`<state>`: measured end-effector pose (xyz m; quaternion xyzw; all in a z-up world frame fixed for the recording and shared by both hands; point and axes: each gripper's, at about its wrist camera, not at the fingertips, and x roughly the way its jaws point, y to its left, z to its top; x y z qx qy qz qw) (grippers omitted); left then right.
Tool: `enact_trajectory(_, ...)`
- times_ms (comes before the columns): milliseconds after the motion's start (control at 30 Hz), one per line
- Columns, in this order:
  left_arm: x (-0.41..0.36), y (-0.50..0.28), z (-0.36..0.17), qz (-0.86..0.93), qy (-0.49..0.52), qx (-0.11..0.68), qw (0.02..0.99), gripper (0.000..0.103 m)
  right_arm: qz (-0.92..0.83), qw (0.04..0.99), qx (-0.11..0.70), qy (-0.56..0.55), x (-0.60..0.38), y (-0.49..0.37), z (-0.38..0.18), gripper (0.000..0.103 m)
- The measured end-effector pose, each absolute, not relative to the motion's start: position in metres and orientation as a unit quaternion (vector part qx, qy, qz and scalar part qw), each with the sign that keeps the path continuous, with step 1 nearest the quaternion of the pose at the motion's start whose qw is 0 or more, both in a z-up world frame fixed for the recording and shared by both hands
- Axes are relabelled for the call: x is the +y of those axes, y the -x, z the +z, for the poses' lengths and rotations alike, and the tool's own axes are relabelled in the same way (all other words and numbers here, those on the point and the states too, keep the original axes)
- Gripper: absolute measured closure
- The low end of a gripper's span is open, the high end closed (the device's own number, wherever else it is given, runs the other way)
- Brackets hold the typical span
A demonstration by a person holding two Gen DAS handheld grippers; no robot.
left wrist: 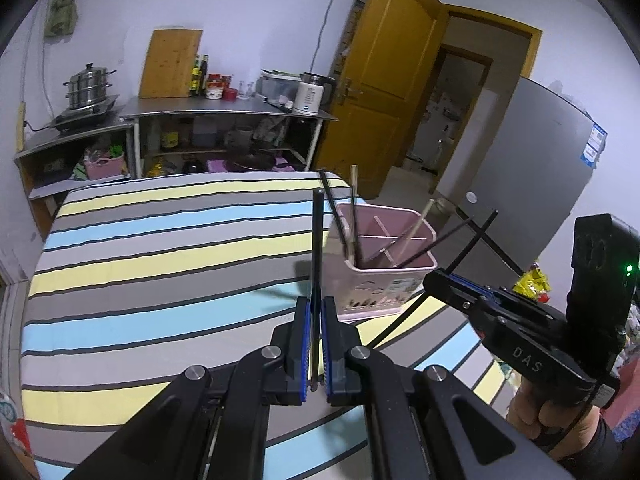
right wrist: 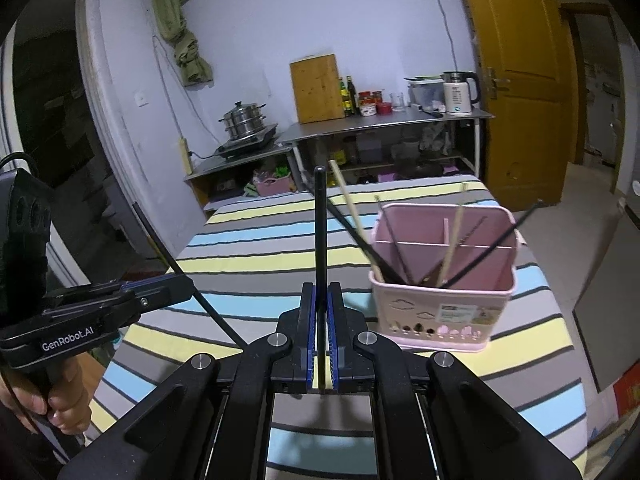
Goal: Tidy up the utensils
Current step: 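Lift both black chopsticks and carry them over the pink holder, then lower the black chopsticks into the pink holder and open both tools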
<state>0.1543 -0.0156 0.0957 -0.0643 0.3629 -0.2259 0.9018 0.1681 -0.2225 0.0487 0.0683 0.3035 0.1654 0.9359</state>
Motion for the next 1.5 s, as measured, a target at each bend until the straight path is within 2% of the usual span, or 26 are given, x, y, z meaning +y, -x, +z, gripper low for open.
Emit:
enact_trajectory(767,-0.079,-0.205,0.187,-0.284,0.055,0.287,0.913,0.098,0.111,0.965,0.225,-0.08,-0.282,-0.192,0.116,0.098)
enact_trajectory(1500,-0.103,-0.255,0.161,-0.282,0.045,0.305,0.908,0.098,0.094,0.968,0.222,-0.076,-0.287,-0.221,0.11,0.098)
